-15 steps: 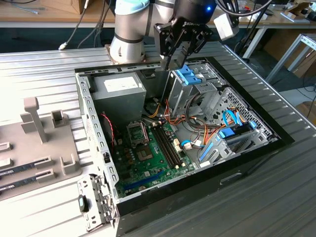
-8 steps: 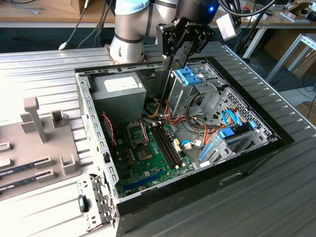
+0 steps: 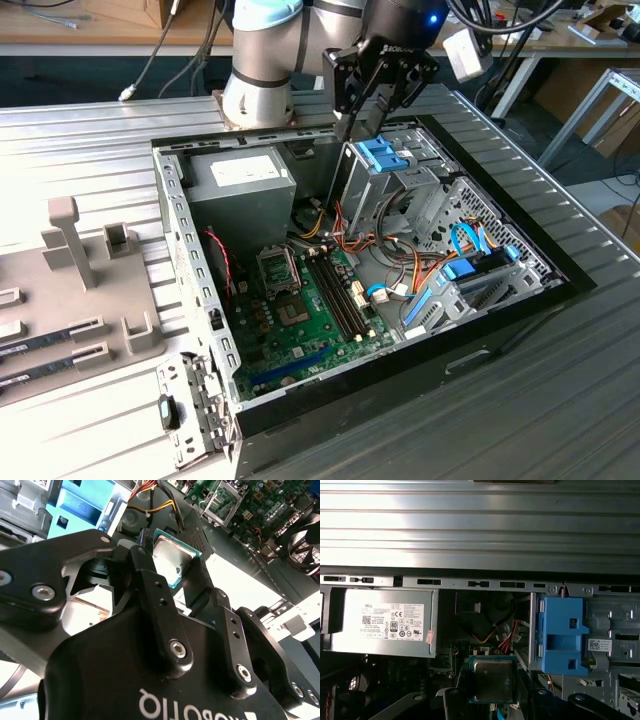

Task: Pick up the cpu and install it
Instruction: 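Pick up the cpu and move it towards the insertion slot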

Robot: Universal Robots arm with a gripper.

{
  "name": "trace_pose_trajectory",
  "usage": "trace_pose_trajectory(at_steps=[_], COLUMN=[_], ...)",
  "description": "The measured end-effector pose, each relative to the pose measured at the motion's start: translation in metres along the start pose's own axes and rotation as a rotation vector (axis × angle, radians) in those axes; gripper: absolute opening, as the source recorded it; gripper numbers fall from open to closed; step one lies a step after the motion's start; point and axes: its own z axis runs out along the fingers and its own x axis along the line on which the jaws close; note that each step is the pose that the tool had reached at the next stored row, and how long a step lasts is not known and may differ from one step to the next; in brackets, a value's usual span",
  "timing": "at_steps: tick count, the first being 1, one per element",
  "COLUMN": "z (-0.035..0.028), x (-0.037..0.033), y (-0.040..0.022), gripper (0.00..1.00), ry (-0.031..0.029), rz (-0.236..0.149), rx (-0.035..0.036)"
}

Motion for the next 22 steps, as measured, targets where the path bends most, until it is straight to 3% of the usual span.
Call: trace_pose_trajectory(at_steps=[6, 22], z=[0.0002, 0.0023], x=[0.0003, 0.0005], y=[-0.0083, -0.0169], gripper=[0.47, 0.47], ry=[0.0, 0.0], rz=[0.0, 0.0], rx=[-0.0001, -0.0001])
